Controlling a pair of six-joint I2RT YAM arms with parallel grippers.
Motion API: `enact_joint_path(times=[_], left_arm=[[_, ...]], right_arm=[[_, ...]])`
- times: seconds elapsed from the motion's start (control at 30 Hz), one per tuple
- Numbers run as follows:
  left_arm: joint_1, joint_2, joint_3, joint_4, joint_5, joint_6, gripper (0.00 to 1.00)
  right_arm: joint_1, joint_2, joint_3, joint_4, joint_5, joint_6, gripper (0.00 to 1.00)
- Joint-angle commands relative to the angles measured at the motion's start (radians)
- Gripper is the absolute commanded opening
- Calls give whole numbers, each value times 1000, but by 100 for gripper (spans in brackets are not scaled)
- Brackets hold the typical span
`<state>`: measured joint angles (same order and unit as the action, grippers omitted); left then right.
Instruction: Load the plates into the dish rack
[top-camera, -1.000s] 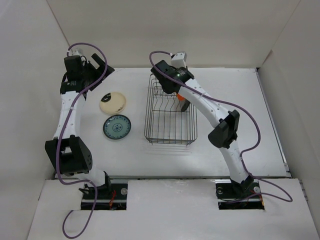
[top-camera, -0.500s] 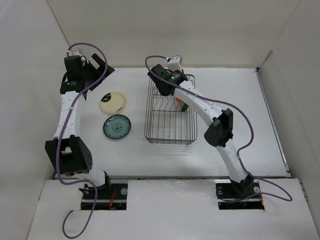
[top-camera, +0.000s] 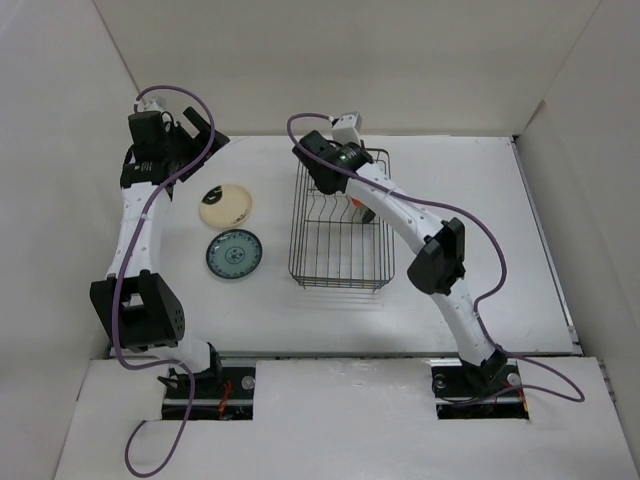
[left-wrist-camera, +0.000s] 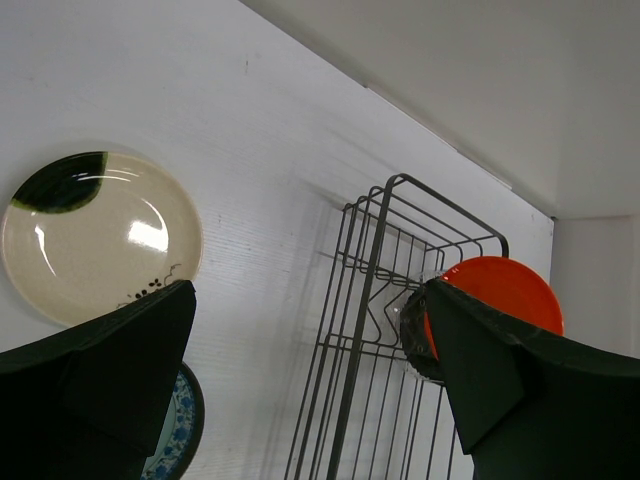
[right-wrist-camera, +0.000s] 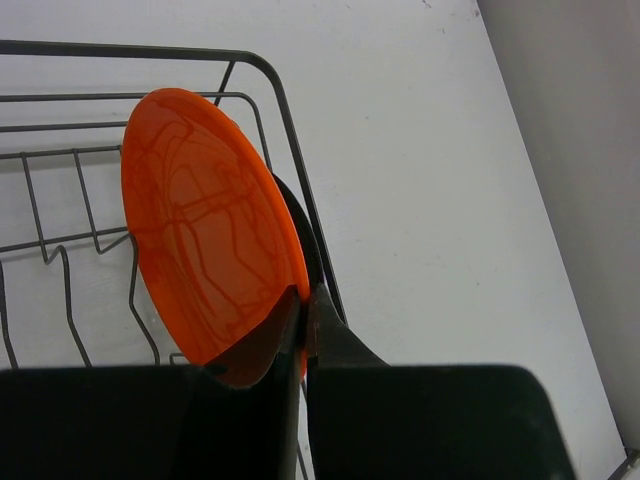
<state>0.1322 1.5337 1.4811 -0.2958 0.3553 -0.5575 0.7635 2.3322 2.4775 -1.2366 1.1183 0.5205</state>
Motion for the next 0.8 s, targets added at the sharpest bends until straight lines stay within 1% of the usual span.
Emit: enact_joint_path(times=[0.0,0.07,0.33,0.4,0.5,0.57,0.6,0.63,0.77], left_arm=[[1,-40,13,27,11,14,100],[1,-40,13,27,11,14,100],[1,-40,13,27,2,14,100],[1,-40,13,27,-10,14,100],[1,-30,13,18,-10,14,100],[1,-30,13,18,-21,14,100],[1,-30,13,18,-32,14,100],[1,-30,13,9,-32,14,100],[1,-30,22,-12,-104,14,100]], right_arm=[[26,3,-5,34,5,7,5],[26,3,-5,34,5,7,10],[36,-8,-32,34,-23,36,12],[36,-8,-32,25,-34,36,16],[45,-8,-32,25,-34,36,26],[45,-17,-22,25,-34,36,42],[45,-17,-6,11,-34,36,42],[45,-28,4,0,-34,36,46],[45,-80,15,-10,-23,24,56]])
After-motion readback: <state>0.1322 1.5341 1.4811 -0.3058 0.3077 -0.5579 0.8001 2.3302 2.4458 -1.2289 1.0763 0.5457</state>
